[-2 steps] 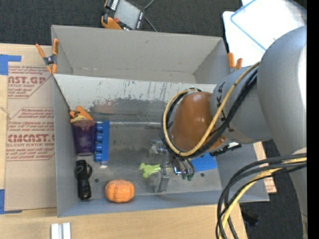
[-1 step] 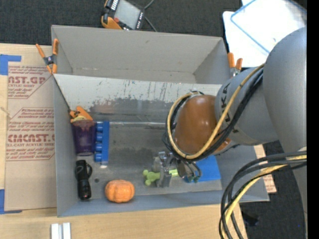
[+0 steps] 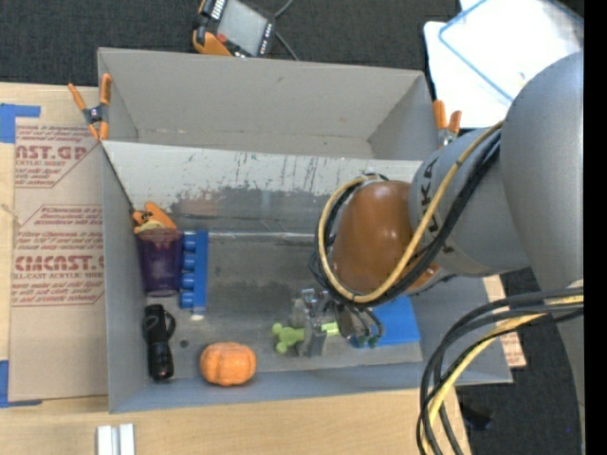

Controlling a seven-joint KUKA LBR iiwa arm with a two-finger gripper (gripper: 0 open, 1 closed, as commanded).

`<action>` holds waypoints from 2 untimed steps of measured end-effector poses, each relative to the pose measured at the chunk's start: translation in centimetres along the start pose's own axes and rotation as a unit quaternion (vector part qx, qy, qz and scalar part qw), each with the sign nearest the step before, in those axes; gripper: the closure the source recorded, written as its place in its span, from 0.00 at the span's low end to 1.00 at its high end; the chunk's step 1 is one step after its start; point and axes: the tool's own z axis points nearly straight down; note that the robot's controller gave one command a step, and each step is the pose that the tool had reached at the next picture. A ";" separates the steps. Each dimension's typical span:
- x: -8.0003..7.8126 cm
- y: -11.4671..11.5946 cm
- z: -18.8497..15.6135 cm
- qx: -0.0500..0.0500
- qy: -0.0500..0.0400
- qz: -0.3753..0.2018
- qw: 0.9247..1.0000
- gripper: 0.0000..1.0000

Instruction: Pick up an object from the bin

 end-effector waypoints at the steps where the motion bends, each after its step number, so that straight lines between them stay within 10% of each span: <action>1: 0.1 0.0 -0.4 0.000 0.001 0.000 1.000 1.00; 2: 0.1 0.1 -2.1 0.000 0.002 0.000 1.000 1.00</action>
Offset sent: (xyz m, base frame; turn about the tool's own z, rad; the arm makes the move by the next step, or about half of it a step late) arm 0.0000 0.0000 0.0391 0.0001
